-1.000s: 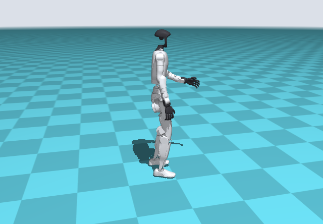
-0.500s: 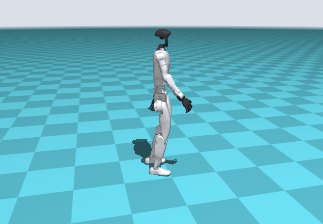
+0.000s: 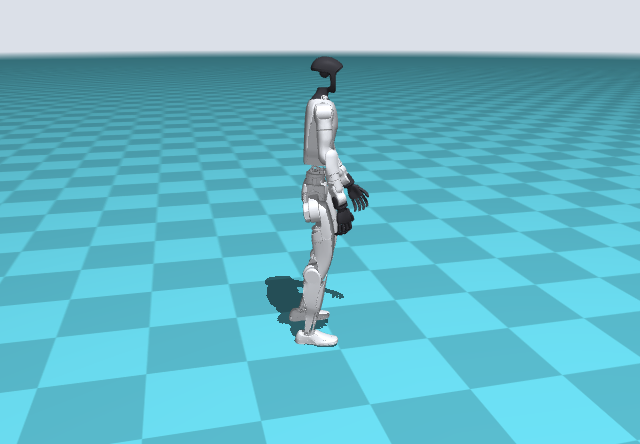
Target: Walk
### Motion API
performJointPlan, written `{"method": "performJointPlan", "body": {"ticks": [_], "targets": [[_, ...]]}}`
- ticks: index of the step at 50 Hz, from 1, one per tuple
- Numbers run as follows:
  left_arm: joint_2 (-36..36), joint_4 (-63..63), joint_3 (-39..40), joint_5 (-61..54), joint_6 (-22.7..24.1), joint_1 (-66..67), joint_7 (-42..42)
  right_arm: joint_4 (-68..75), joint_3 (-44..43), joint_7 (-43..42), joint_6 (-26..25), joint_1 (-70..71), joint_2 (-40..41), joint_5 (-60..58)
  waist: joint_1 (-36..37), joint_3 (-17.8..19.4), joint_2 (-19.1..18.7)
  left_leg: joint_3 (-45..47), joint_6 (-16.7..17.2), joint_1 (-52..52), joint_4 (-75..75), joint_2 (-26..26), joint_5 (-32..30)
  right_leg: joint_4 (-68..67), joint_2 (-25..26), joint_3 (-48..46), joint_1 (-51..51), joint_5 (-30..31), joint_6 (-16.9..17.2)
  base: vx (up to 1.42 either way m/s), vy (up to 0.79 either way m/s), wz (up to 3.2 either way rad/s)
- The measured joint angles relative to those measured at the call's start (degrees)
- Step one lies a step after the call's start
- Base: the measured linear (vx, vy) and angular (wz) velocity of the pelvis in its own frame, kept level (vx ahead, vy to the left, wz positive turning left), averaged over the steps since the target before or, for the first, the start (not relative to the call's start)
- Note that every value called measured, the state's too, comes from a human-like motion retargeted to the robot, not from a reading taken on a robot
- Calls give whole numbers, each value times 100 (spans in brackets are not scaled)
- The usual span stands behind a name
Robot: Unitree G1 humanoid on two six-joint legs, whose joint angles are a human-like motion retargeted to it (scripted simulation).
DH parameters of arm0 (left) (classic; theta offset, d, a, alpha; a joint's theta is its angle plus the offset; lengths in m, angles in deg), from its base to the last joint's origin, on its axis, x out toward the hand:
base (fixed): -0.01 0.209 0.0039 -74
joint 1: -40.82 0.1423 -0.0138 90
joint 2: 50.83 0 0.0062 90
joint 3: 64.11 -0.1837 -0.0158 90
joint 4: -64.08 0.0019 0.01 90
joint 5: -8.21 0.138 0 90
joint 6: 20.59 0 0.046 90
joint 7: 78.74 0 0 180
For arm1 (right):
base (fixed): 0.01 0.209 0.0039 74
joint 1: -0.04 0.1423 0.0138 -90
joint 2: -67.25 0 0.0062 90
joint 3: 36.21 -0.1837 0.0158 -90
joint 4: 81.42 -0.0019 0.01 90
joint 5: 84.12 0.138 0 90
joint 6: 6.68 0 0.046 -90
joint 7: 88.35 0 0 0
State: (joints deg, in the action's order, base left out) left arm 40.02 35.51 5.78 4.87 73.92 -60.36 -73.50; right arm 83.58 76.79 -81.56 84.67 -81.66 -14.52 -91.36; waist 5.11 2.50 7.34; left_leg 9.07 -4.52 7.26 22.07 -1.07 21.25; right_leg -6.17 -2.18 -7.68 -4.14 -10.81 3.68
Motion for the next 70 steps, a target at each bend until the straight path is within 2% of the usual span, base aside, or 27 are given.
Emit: {"method": "performJointPlan", "body": {"ticks": [5,10,21,37,42,52,57,62,67,70], "targets": [[201,252,-101,36,-131,41,107,-55,16,28,-45,170,-71,-56,-79,30,53,615,-127,308,-83,143,-25,-5,-121,-234,-173,15,40,-6,-3,42],[353,724,-131,121,-261,257,272,-38,-29,30,-84,339,-114,-89,-156,9,44,877,-96,296,-330,165,-238,49,-165,-429,-221,43,57,-3,1,43],[382,1038,93,119,-303,635,436,37,-70,190,-120,696,78,-118,-193,12,-42,685,-33,140,-684,65,-416,76,-197,-634,-116,59,-29,0,6,37],[273,836,326,-8,-129,676,28,127,74,162,-67,1173,244,-42,-104,170,-139,486,-65,-191,-1201,-152,-414,-384,-367,-663,-160,-115,-122,1,9,16],[225,847,337,8,-80,729,-48,121,48,58,-11,1264,203,69,-140,260,-123,501,-85,-361,-1497,-253,-476,-918,-502,-667,-368,-300,-126,-1,8,4],[96,824,256,87,-98,701,-16,86,-132,-43,25,1245,63,292,-515,585,-48,454,-43,-781,-2070,-533,-607,-3154,-878,-596,-1530,-896,-331,2,2,8],[56,618,249,108,-57,590,-30,294,-391,-76,-49,949,-66,430,-708,675,-40,275,-22,-920,-2185,-576,-561,-2519,-775,-399,-1806,-532,-131,15,-2,38],[14,321,241,128,33,454,-84,505,-720,-47,-130,630,-136,543,-675,721,-46,20,-4,-1036,-2047,-577,-377,-1569,-568,-163,-1624,31,135,22,-9,37],[-22,93,341,187,72,437,-183,667,-1001,-48,-175,509,-219,565,-519,695,-78,-208,28,-1014,-1446,-439,47,-1353,-439,-226,-1213,16,62,26,-16,21],[-7,1,440,230,73,522,-264,706,-1065,-101,-190,543,-185,500,-347,681,-123,-420,97,-716,-318,-289,411,-1189,-277,-247,-929,-109,-63,25,-18,1]]}}
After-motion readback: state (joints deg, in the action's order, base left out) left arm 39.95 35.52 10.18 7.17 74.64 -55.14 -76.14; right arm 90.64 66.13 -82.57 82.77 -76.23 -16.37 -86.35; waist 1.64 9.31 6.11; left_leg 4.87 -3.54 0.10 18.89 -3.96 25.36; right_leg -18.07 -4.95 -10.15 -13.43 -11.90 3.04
